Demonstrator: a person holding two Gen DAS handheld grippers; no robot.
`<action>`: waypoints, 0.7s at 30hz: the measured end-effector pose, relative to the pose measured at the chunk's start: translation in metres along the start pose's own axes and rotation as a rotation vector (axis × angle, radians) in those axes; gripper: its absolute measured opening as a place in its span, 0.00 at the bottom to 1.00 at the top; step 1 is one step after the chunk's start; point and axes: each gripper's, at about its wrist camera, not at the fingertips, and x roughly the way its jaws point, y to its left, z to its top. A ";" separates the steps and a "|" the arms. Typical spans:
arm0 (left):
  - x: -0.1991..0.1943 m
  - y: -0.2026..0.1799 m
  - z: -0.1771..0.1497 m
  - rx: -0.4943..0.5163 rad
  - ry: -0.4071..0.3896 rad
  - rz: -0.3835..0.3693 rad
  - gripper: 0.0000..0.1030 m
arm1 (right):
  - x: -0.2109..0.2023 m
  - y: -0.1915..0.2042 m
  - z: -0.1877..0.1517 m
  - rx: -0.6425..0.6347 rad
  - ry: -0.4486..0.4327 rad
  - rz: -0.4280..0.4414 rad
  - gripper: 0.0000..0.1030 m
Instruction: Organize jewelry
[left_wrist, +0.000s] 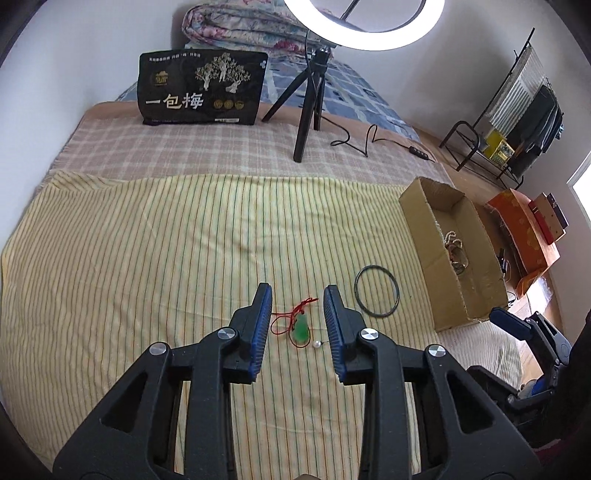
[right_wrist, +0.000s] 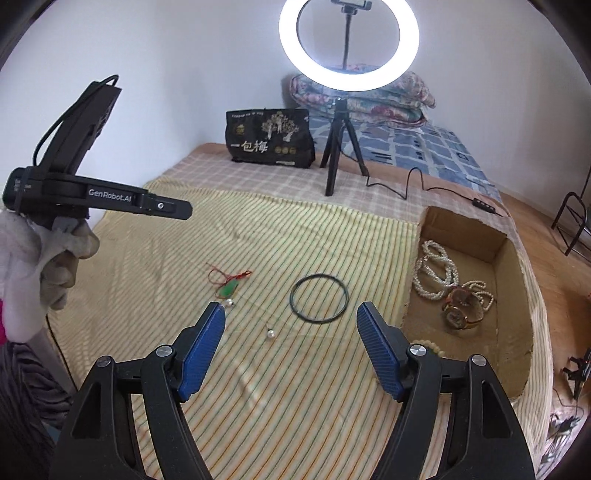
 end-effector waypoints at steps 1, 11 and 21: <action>0.004 0.001 -0.001 -0.001 0.013 -0.005 0.27 | 0.006 0.002 -0.002 -0.009 0.022 0.015 0.71; 0.057 0.002 -0.013 -0.019 0.170 -0.022 0.27 | 0.052 0.005 -0.017 -0.031 0.207 0.076 0.71; 0.091 -0.007 -0.016 -0.003 0.229 0.000 0.27 | 0.072 0.007 -0.022 -0.051 0.266 0.101 0.56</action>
